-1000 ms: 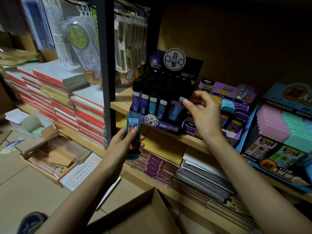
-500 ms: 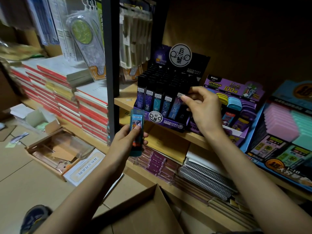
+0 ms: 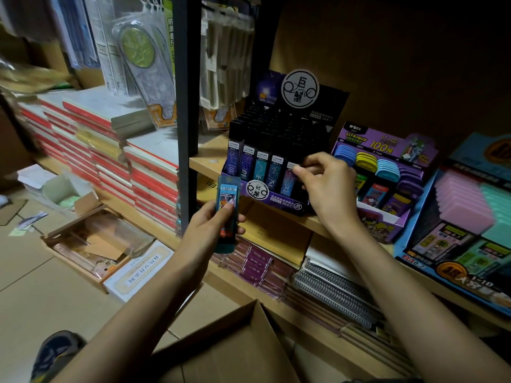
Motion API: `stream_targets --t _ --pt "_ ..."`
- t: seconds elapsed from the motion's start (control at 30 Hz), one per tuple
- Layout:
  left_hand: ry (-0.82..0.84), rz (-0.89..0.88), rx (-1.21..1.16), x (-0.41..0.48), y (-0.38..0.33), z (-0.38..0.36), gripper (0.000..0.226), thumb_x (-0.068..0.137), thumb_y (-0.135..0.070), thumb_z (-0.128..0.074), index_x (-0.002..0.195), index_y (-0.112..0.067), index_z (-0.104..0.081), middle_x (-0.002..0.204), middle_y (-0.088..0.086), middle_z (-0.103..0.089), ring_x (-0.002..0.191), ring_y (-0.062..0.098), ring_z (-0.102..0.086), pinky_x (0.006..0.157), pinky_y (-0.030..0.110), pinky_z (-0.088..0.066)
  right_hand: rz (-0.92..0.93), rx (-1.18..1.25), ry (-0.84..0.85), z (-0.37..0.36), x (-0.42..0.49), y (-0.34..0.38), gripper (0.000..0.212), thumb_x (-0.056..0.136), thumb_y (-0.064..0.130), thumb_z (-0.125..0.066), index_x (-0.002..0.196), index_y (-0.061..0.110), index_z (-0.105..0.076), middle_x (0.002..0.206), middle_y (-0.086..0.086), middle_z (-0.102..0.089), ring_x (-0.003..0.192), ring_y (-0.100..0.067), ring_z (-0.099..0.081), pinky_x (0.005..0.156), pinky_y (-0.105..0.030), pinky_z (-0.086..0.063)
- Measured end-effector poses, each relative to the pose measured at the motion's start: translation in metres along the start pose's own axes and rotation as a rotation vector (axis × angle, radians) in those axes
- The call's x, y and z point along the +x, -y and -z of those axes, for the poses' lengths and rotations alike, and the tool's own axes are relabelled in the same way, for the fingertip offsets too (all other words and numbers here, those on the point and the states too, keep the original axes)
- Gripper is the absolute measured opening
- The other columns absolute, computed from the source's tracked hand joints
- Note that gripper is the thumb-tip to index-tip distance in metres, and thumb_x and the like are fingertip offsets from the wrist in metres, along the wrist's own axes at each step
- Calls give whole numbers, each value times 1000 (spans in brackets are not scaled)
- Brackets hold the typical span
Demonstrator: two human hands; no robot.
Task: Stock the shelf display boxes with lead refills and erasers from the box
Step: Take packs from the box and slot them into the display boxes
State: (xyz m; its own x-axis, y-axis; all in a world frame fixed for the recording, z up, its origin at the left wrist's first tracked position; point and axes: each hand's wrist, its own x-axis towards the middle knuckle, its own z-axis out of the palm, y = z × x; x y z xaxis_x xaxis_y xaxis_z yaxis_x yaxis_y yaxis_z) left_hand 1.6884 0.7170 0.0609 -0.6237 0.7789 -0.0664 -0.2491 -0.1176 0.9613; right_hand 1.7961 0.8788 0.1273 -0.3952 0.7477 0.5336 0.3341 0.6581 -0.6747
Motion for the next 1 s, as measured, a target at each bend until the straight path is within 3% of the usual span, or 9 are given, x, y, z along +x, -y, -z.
stream_targets --t 0.2,0.27,0.37,0.47,0.6,0.7,0.87,0.93,1.0 --pt "97 -81 80 -9 -6 -3 31 84 -39 -52 109 -23 -58 85 -7 -72 73 7 -67 71 26 -55 55 -370 103 19 -10 7 28 88 36 -63 86 9 -68 67 -3 -63 65 -18 -60 60 -27 -47" --pt "151 -93 126 -13 -9 -5 31 83 -38 -52 109 -23 -59 85 -7 -71 71 7 -65 64 22 -55 65 -218 119 31 -18 12 25 90 36 -60 89 13 -68 71 1 -65 67 -14 -62 59 -25 -47" --pt "304 -88 244 -20 -11 -15 31 84 -38 -53 106 -18 -61 85 -3 -71 69 9 -63 57 18 -51 -66 184 364 44 -41 25 24 88 33 -61 105 16 -65 88 4 -65 81 -9 -63 71 -24 -52" --pt "408 -62 296 -29 -10 -29 31 83 -36 -56 101 -12 -62 83 1 -71 67 9 -61 54 16 -47 -100 237 526 51 -57 25 20 85 14 -67 105 13 -65 85 10 -60 77 -4 -57 73 -18 -48" --pt "373 -73 291 -35 -11 -37 29 73 -27 -66 99 -15 -63 85 -1 -70 69 7 -64 54 15 -49 -264 445 425 78 -57 16 15 82 -5 -64 93 6 -64 77 -1 -60 63 -6 -58 57 -16 -50" --pt "240 -62 97 -31 -16 -42 27 73 -21 -65 98 -12 -64 79 -3 -71 61 0 -63 45 11 -45 -376 636 363 99 -57 3 19 82 -8 -63 92 7 -58 85 -11 -60 68 -10 -64 57 -19 -54" --pt "249 -10 -110 -22 -23 -61 23 78 -21 -62 98 -9 -64 73 -1 -68 60 3 -61 54 13 -51 -355 437 561 106 -69 -7 32 79 -6 -67 98 15 -53 82 -4 -60 71 -8 -62 68 -19 -52" --pt "260 -87 15 -19 -27 -71 21 79 -23 -61 95 -10 -64 72 -2 -66 62 6 -59 57 14 -51 -348 364 704 103 -73 -8 37 78 -3 -70 104 17 -52 85 -2 -59 79 -12 -60 77 -25 -50" --pt "316 -195 207 -17 -32 -82 20 80 -23 -60 97 -12 -65 80 -3 -69 71 9 -61 64 18 -51 -324 366 694 105 -71 -7 39 79 3 -71 110 17 -52 92 0 -59 89 -12 -58 83 -25 -49"
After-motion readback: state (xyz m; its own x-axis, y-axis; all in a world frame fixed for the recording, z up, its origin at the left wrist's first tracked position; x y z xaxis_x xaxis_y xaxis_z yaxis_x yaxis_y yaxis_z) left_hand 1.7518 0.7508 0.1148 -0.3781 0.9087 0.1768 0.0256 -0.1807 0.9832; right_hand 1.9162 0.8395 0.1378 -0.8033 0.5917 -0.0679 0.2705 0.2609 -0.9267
